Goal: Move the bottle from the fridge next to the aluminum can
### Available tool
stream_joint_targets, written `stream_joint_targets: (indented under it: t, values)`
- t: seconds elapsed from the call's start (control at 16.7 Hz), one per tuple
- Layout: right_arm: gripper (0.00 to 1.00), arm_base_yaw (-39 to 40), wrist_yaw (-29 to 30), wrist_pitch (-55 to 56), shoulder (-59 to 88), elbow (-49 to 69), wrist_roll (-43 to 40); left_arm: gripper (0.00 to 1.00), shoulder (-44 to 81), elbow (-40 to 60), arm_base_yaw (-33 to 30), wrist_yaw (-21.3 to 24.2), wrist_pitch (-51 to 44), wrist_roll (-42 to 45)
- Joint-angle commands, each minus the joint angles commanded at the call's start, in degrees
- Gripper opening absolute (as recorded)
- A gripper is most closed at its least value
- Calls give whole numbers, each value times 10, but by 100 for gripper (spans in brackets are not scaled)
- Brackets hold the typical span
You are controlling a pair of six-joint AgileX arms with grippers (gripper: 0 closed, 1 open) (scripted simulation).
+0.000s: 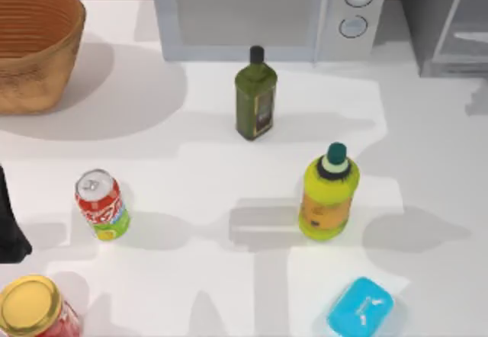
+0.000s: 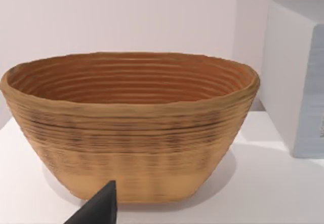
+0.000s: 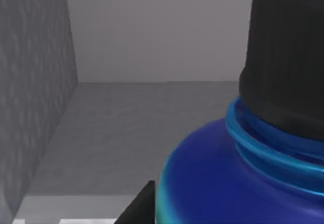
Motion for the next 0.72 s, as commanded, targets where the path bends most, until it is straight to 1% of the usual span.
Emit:
stream_joint_targets:
  t: [0.18,0.48,0.6,0.72]
  values:
    - [0,-6,-8,20,-36,-44,0,100,0,0,0,0,0,0]
    - [0,-3,-8,20,-35,-45,1,100,0,0,0,0,0,0]
    - [0,15,4,24,-38,-33,5,100,0,0,0,0,0,0]
    - [0,57,32,32,-41,-11,16,100,0,0,0,0,0,0]
